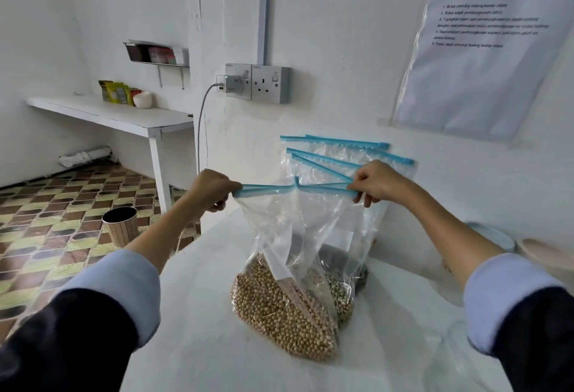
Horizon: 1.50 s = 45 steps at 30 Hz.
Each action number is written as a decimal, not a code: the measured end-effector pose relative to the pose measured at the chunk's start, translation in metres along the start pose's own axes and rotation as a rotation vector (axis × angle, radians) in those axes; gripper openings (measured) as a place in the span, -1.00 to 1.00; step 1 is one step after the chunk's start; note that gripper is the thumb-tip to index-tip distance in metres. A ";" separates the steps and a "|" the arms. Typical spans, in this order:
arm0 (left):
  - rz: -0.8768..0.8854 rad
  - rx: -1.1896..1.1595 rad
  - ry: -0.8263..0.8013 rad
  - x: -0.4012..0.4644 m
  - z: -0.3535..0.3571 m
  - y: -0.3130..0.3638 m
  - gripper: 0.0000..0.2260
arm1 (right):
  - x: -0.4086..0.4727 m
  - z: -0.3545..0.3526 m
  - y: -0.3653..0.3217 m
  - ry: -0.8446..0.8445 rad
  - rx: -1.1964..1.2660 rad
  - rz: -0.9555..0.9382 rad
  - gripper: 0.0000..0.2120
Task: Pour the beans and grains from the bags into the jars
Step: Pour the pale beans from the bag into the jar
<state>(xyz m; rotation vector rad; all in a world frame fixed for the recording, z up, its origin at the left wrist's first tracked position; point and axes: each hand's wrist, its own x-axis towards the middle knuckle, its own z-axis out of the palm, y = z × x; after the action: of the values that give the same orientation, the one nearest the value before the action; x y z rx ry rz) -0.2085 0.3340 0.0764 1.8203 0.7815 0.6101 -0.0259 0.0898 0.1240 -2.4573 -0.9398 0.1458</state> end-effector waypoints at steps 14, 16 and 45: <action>0.314 -0.256 -0.122 -0.046 0.040 0.063 -0.87 | 0.010 -0.002 -0.041 0.052 0.205 -0.209 -0.62; 0.362 -0.257 -0.147 -0.051 0.049 0.070 -0.85 | 0.009 -0.008 -0.061 -0.057 0.163 -0.210 -0.65; -0.474 -0.126 -0.295 -0.040 0.053 -0.111 -0.59 | -0.027 -0.029 -0.130 0.166 0.139 -0.229 -0.82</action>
<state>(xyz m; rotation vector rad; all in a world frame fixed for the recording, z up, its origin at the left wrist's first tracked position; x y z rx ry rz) -0.2230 0.3015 -0.0480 1.4914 0.9070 0.0782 -0.1158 0.1428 0.2112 -2.1797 -1.0894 -0.0678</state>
